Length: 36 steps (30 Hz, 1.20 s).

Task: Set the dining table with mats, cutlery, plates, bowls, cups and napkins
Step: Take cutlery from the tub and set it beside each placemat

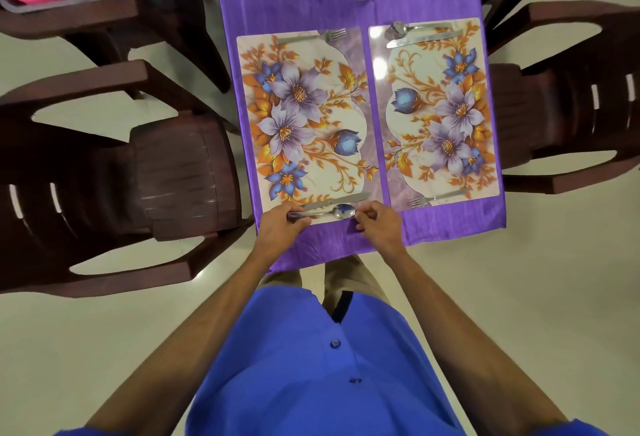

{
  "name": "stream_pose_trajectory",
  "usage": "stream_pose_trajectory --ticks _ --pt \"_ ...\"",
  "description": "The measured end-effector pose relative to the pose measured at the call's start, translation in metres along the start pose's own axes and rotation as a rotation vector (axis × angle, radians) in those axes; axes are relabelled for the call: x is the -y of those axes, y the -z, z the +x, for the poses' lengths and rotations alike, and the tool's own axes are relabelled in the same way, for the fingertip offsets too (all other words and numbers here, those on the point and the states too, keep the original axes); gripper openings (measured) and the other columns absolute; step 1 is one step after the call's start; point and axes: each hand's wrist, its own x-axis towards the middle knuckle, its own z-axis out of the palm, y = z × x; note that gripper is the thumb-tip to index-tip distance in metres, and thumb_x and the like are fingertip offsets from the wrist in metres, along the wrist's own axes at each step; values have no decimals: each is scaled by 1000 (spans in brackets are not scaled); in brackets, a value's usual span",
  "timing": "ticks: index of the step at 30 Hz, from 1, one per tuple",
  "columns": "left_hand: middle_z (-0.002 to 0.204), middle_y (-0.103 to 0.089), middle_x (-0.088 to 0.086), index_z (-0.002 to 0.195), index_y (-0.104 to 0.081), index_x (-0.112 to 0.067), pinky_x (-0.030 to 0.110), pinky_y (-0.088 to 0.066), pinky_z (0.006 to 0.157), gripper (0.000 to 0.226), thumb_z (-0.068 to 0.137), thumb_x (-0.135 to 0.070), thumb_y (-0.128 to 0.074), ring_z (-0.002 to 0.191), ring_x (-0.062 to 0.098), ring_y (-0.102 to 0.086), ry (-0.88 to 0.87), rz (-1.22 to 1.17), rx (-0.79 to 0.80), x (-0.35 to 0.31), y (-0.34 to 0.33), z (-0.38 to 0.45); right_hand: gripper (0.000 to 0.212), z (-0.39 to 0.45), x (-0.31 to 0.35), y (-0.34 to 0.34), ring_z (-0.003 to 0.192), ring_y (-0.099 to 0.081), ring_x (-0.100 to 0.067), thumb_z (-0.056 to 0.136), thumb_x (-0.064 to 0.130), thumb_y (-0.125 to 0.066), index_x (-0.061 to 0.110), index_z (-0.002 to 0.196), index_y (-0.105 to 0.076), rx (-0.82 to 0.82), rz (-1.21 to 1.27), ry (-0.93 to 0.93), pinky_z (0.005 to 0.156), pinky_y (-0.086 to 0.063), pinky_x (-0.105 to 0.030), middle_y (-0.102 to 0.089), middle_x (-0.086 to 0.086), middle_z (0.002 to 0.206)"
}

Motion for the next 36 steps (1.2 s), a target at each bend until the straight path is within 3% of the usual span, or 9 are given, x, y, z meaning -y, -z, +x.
stream_pose_trajectory --ticks 3,6,13,19,24,28,32,36 --pt "128 -67 5 128 -66 -14 25 -47 91 35 95 -22 -76 111 16 -62 -33 89 -64 3 4 -2 13 1 4 -1 92 -72 -14 100 20 -66 13 110 -71 -52 -73 53 85 -61 -30 -76 1 103" --pt "127 -65 5 126 -64 -17 32 -54 96 33 95 -19 -75 113 20 -64 -10 113 -101 9 7 -3 16 2 9 -2 96 -67 -11 101 21 -64 13 114 -70 -58 -122 101 81 -52 -19 -75 0 107" --pt "121 -72 4 122 -70 -15 41 -56 101 23 100 -22 -70 114 22 -67 -41 194 -96 19 11 -3 18 6 13 -4 97 -70 -17 100 18 -66 10 115 -72 -32 -178 161 89 -59 -28 -76 -5 107" --pt "122 -73 0 124 -72 -19 42 -59 100 29 97 -31 -72 111 21 -69 -75 269 -33 16 13 -2 18 4 10 1 92 -67 -10 99 18 -67 11 114 -74 -92 -145 138 86 -56 -22 -76 -3 105" --pt "114 -75 -2 118 -71 -20 39 -60 95 28 94 -32 -77 103 15 -70 -26 175 -35 16 12 -2 18 6 5 6 92 -67 -9 100 22 -67 12 112 -74 -83 -110 112 77 -53 -13 -75 1 103" --pt "102 -74 -3 114 -72 -16 37 -61 92 22 96 -29 -75 94 13 -70 11 31 -128 12 18 -3 16 12 3 14 94 -68 -14 100 18 -65 12 112 -72 -187 -61 107 85 -60 -29 -75 -1 103" --pt "97 -72 -3 108 -69 -17 40 -62 90 18 94 -25 -77 90 13 -70 33 16 -178 8 22 3 20 19 2 23 95 -66 -14 101 15 -60 20 119 -68 -123 -215 242 81 -61 -28 -69 2 107" --pt "120 -70 3 126 -67 -18 42 -60 92 31 97 -25 -74 105 21 -70 -70 166 -154 4 22 5 24 23 6 25 103 -65 -25 103 17 -55 17 126 -64 -3 -516 391 79 -61 -36 -62 -9 122"
